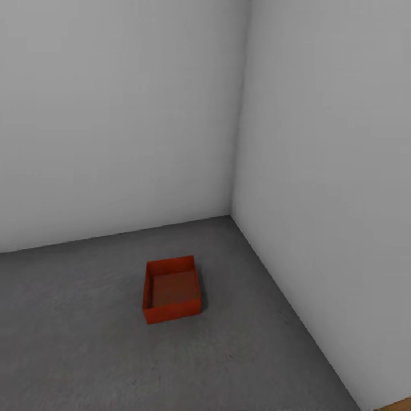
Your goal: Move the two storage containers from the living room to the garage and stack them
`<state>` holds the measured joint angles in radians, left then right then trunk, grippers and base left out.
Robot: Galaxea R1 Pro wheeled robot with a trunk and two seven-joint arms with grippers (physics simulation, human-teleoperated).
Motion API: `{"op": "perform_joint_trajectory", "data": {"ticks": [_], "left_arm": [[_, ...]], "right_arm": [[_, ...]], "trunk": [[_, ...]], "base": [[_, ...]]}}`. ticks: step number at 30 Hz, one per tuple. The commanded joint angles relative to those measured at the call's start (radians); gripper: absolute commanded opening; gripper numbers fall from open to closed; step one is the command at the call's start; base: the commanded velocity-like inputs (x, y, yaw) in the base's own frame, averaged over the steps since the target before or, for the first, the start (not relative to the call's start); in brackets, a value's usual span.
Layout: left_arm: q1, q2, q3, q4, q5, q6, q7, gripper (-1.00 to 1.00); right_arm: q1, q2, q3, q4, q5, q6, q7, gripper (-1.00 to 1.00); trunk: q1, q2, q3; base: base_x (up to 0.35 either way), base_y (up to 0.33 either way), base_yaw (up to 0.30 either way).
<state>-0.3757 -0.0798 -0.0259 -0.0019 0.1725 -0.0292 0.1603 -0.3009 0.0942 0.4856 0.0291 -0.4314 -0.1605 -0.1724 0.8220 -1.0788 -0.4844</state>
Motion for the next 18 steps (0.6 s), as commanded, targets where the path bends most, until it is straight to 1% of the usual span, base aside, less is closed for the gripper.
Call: {"op": "perform_joint_trajectory", "data": {"ticks": [1, 10, 18], "left_arm": [[0.0, 0.0, -0.003, 0.0, 0.009, -0.003, 0.002, 1.0], [0.0, 0.0, -0.003, 0.0, 0.009, -0.003, 0.002, 1.0], [0.0, 0.0, -0.003, 0.0, 0.009, -0.003, 0.002, 1.0]], "right_arm": [[-0.001, 0.001, 0.008, 0.003, -0.009, -0.005, -0.001, 1.0], [-0.001, 0.001, 0.008, 0.003, -0.009, -0.005, -0.001, 1.0], [-0.001, 0.001, 0.008, 0.003, -0.009, -0.005, -0.001, 1.0]], "trunk": [[-0.004, 0.007, 0.002], [-0.038, 0.07, 0.031], [-0.069, 0.126, 0.056]], "base": [[0.0, 0.0, -0.244], [0.0, 0.0, -0.239], [0.0, 0.0, -0.026]]}}
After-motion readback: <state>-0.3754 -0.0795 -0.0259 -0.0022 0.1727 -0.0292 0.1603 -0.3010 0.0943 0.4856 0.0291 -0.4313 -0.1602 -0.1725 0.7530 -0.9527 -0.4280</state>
